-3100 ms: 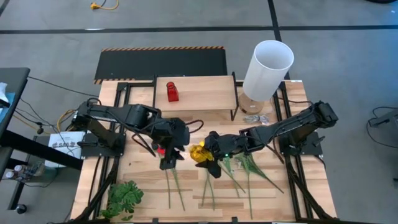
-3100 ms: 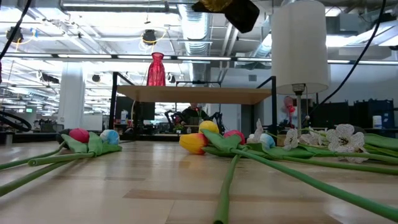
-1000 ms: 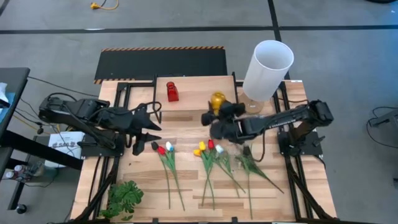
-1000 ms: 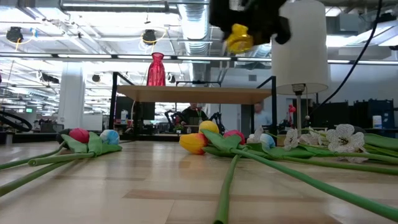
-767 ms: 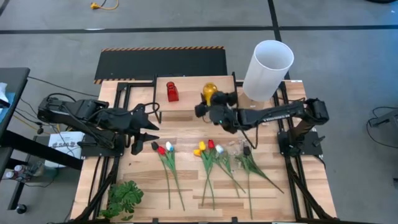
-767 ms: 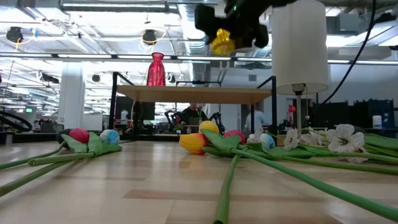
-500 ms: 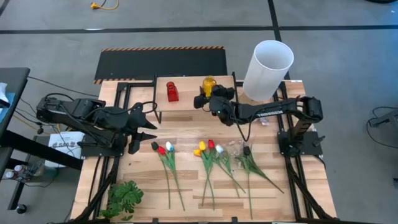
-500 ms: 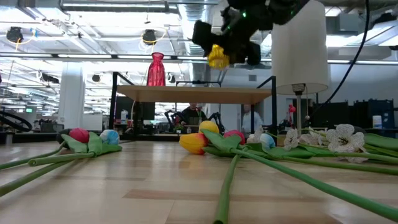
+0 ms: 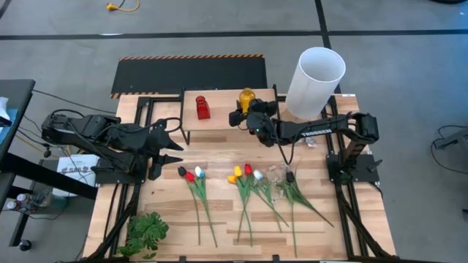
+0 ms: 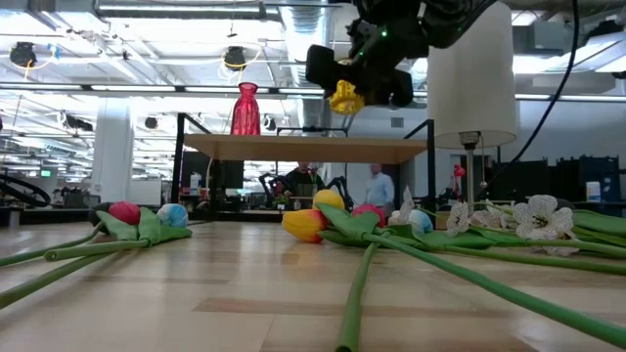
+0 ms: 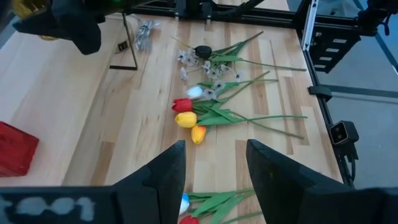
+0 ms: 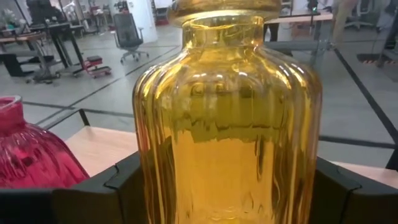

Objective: Pick and place flowers into a vace then onto a shelf
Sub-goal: Put the yellow flower vase on the shelf

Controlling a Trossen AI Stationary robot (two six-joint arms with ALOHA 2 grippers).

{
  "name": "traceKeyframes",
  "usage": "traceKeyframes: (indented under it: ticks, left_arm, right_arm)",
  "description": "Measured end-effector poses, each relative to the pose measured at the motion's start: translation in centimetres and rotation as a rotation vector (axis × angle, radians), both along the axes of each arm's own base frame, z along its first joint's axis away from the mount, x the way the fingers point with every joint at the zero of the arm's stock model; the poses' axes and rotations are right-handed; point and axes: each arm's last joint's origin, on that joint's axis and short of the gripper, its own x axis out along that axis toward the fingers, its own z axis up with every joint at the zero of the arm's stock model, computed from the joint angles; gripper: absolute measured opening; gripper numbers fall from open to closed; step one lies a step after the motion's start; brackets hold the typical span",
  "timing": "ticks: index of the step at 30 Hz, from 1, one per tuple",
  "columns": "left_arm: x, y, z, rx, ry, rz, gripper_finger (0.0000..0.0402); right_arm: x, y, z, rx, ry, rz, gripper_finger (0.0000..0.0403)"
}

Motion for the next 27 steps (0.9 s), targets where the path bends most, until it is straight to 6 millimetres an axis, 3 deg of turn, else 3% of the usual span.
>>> traceKeyframes:
  ticks: [6,17,27]
  left_arm:
    - [0.01,0.0,0.0,0.0,0.0,0.0,0.0157]
    - [0.04,-0.01,0.04,-0.003,-0.005,0.001,0.0157]
    - [0.04,-0.01,0.03,-0.016,-0.004,0.01,0.0158]
  right_arm:
    - [-0.1,-0.08,-0.12,-0.001,0.018,-0.014,0.0324]
    - [-0.21,-0.01,-0.75,0.051,0.039,0.023,0.0273]
    - [-0.27,-0.26,-0.74,0.047,0.045,0.014,0.0287]
